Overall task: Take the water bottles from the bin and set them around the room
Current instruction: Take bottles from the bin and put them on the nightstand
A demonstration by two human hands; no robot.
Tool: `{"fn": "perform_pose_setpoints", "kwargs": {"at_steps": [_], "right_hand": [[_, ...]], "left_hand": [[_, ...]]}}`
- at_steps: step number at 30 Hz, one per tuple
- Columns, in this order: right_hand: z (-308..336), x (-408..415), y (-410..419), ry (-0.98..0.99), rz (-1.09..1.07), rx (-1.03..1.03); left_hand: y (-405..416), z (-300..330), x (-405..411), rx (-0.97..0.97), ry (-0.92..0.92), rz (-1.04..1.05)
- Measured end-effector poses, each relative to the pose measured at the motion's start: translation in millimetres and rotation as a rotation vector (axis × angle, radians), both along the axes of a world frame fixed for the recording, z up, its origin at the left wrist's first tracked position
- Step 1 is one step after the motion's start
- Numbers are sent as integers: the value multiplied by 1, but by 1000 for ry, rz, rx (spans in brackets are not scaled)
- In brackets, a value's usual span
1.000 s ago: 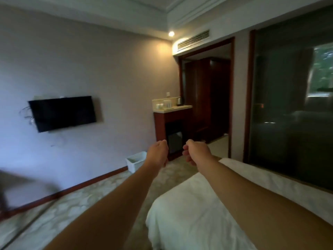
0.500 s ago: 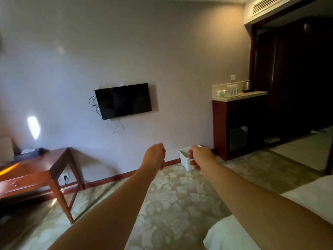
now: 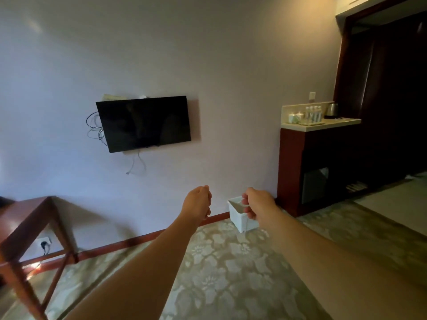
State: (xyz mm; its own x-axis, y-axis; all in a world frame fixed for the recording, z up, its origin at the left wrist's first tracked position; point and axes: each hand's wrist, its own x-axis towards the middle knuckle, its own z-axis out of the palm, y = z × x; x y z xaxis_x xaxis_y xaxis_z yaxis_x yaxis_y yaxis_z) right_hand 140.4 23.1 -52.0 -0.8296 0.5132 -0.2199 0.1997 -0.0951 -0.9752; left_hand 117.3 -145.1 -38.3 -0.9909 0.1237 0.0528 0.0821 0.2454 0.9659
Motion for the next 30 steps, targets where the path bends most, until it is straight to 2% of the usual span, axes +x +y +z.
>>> {"fn": "perform_pose_setpoints", "kwargs": {"at_steps": [10,14,20,30], "right_hand": [[-12,-230,54,-65,-111,14],[-33,-311,88,-86,-120,-23],[-52,-449,161,-67,-83,-28],[-37,-633,261,-48,-51,-24]], "left_hand": [[49,-6,-244,11,-61,-114],[92,-21,-328,-12,-72,-189],[165,-27,-467,42,-136,-178],[276,-21,-665,73,-162,-180]]}}
